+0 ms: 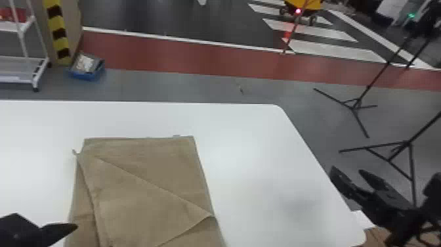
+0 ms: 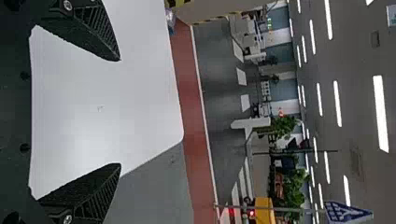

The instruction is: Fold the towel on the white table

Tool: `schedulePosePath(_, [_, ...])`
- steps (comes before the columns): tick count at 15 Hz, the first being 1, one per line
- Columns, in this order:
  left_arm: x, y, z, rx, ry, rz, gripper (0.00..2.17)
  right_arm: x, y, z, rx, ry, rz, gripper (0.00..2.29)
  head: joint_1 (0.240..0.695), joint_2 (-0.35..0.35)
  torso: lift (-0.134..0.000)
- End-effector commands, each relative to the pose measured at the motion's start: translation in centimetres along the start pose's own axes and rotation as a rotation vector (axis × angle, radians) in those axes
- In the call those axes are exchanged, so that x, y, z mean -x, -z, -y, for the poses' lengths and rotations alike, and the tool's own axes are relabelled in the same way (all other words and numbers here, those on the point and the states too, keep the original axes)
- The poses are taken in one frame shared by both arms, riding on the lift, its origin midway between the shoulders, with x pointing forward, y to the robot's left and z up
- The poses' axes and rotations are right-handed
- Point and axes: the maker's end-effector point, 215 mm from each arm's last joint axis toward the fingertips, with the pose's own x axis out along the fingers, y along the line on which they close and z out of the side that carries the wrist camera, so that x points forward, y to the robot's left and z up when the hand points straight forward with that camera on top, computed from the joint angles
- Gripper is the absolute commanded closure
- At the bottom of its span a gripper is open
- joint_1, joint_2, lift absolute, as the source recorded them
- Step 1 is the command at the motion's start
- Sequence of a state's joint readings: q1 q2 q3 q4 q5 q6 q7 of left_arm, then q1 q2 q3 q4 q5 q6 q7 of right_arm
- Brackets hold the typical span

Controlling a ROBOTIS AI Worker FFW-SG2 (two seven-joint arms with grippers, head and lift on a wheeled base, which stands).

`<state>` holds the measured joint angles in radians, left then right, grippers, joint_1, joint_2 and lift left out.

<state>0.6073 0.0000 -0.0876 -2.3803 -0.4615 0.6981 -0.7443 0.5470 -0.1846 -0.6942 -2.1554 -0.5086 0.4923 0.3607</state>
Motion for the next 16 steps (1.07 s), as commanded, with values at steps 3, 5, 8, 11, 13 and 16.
schedulePosePath(3, [0.3, 0.6, 2.6, -0.011, 0.075, -0.083, 0.21, 1.6, -0.7, 4.6, -0.028, 0.077, 0.012, 0.07, 0.695, -0.35, -0.126])
schedulePosePath(5, [-0.1, 0.3, 4.0, -0.065, 0.105, -0.107, 0.21, 1.7, -0.4, 4.7, -0.037, 0.081, 0.012, 0.07, 0.695, -0.35, -0.126])
schedulePosePath(8, [-1.0, 0.7, 4.9, -0.086, 0.114, -0.124, 0.21, 1.4, -0.1, 4.4, -0.067, 0.064, 0.012, 0.07, 0.695, -0.35, -0.126])
schedulePosePath(11, [-1.8, 1.6, 5.4, -0.123, 0.115, -0.156, 0.32, 1.6, 0.0, 4.9, -0.087, 0.07, 0.013, 0.07, 0.695, -0.35, -0.126])
schedulePosePath(13, [-2.2, 2.0, 5.5, -0.129, 0.117, -0.163, 0.33, 1.6, 0.1, 5.1, -0.094, 0.071, 0.014, 0.07, 0.695, -0.35, -0.126])
schedulePosePath(16, [-2.4, 2.4, 5.5, -0.136, 0.114, -0.175, 0.33, 1.5, 0.3, 5.1, -0.114, 0.064, 0.014, 0.07, 0.695, -0.35, -0.126])
